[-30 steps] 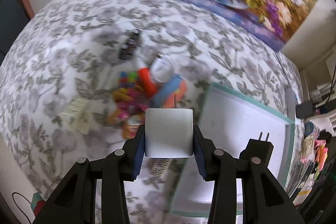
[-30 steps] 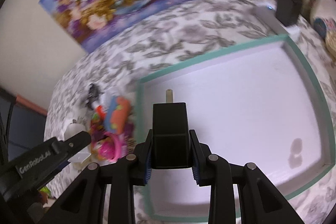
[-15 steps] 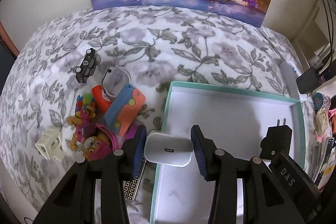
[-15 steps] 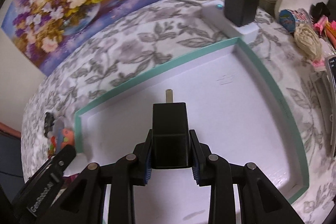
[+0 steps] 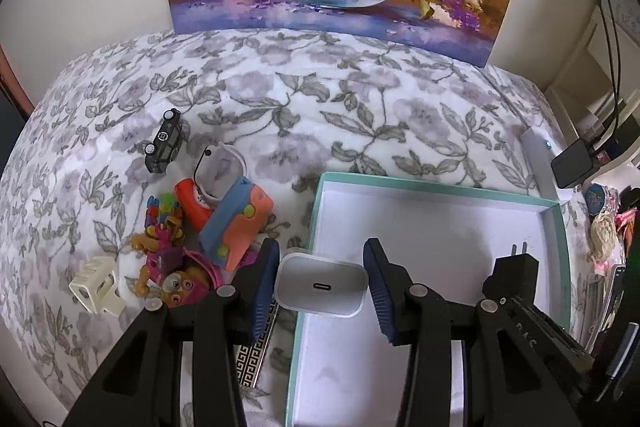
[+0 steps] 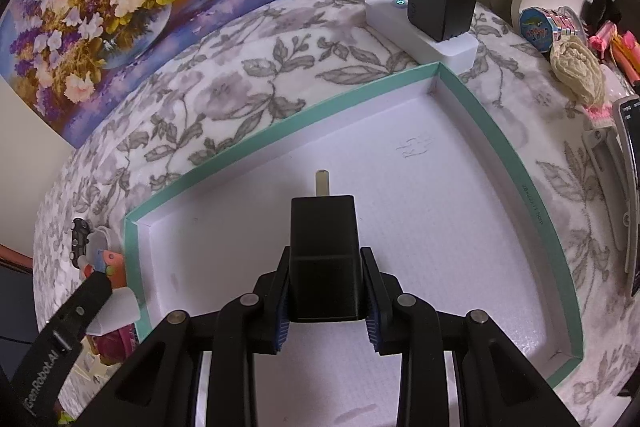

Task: Organize rigid objects
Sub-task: 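Open the left tool to drop the white charger while the right tool releases the black charger in the tray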

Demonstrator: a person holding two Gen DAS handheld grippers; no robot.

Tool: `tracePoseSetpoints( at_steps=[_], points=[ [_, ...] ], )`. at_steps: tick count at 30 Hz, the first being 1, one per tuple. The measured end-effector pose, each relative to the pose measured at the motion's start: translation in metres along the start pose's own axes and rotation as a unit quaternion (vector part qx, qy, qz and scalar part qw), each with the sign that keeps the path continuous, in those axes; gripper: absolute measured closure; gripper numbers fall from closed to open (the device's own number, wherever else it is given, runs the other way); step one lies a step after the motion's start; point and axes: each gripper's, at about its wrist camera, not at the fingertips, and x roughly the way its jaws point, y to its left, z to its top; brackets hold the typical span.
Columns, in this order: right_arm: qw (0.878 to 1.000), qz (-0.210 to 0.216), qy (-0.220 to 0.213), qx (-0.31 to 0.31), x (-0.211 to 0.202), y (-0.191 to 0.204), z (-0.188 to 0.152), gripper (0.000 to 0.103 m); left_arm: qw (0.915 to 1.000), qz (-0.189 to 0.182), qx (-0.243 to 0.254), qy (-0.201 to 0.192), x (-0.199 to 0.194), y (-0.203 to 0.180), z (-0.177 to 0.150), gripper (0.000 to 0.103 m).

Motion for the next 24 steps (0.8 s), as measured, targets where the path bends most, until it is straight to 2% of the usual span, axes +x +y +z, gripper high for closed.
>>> tracePoseSetpoints(
  at_steps=[3, 9, 16, 19, 21, 23, 24],
  points=[
    [1.0, -0.005, 0.004, 0.0, 0.003, 0.0, 0.0, 0.071, 0.9996, -0.029, -0.004, 0.001, -0.004, -0.001, 0.001, 0.058],
    [1.0, -0.013, 0.005, -0.001, 0.002, -0.002, 0.0, 0.071, 0.9985, -0.051, 0.017, 0.015, 0.003, -0.016, -0.004, 0.058],
    [1.0, -0.018, 0.005, -0.011, 0.003, 0.0, -0.001, 0.07, 0.9973, -0.038, 0.044, 0.044, 0.021, -0.028, -0.013, 0.057],
    [1.0, -0.019, 0.006, -0.014, 0.003, 0.001, 0.0, 0.07, 0.9972, -0.034, 0.05, 0.044, 0.02, -0.029, -0.014, 0.057],
    [1.0, -0.019, 0.008, -0.015, 0.003, 0.001, 0.001, 0.07, 0.9972, -0.032, 0.053, 0.041, 0.017, -0.028, -0.014, 0.055],
    [1.0, -0.022, 0.008, -0.018, 0.001, 0.002, 0.001, 0.069, 0.9975, -0.031, 0.05, 0.039, 0.015, -0.026, -0.012, 0.046],
    [1.0, -0.023, 0.007, -0.018, 0.0, 0.003, 0.001, 0.064, 0.9978, -0.028, 0.047, 0.038, 0.014, -0.023, -0.011, 0.044]
  ],
)
